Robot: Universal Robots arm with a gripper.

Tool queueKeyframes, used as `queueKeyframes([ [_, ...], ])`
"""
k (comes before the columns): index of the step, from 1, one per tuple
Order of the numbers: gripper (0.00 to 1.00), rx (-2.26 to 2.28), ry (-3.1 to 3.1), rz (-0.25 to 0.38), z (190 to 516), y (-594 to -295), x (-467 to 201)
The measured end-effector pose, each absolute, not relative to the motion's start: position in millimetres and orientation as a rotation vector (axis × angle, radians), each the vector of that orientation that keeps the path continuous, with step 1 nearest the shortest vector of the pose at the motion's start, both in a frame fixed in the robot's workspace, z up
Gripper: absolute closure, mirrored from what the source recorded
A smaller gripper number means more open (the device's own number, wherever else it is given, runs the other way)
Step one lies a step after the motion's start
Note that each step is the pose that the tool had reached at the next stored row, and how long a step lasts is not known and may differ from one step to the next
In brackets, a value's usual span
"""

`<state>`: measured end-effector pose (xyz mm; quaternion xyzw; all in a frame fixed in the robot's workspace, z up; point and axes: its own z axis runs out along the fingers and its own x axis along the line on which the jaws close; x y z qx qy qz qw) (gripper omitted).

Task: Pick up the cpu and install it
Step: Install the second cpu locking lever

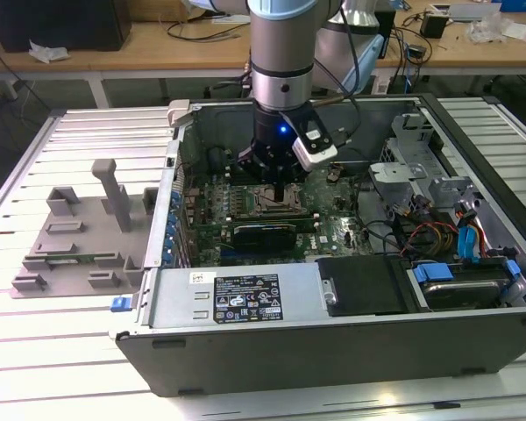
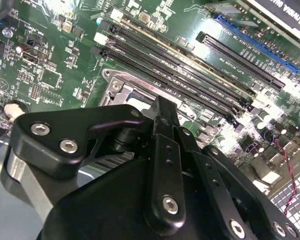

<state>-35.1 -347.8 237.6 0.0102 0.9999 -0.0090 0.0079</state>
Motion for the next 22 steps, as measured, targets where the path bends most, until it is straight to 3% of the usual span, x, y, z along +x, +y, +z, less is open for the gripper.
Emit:
queueKeyframes([
  [22,0.89,0.043,3.12,-0.027,234.6,-356.9,-47.8],
])
